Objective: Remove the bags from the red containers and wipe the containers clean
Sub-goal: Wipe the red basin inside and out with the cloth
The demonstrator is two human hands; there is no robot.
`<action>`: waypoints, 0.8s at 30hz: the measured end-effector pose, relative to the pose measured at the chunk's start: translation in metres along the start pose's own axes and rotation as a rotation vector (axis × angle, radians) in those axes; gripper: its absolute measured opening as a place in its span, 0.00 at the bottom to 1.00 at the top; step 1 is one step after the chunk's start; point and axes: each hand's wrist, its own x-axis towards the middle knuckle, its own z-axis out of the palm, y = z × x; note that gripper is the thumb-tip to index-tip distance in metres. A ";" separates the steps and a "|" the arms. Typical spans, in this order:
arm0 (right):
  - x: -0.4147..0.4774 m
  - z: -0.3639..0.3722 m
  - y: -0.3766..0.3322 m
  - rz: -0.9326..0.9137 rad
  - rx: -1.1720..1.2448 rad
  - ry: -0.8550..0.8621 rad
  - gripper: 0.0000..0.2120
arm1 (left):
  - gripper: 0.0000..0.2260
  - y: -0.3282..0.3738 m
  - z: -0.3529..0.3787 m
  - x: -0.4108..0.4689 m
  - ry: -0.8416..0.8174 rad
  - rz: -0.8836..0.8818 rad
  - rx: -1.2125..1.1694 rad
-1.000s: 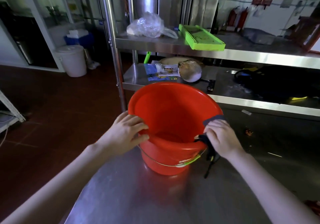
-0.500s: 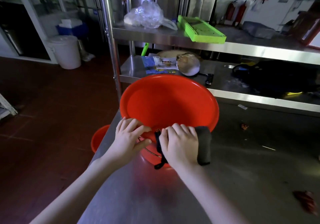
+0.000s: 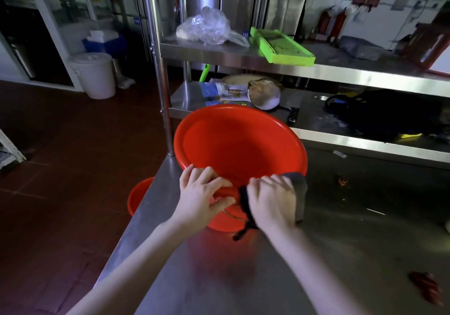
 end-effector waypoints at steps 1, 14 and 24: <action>-0.009 0.002 -0.020 0.006 0.016 0.017 0.20 | 0.16 0.002 0.000 -0.004 0.007 0.002 0.016; 0.061 -0.012 0.071 -0.295 0.171 -0.203 0.23 | 0.29 -0.071 -0.058 -0.005 -0.142 0.141 0.203; -0.019 0.008 -0.058 -0.179 0.050 0.065 0.20 | 0.27 -0.039 -0.017 -0.034 0.051 0.053 0.217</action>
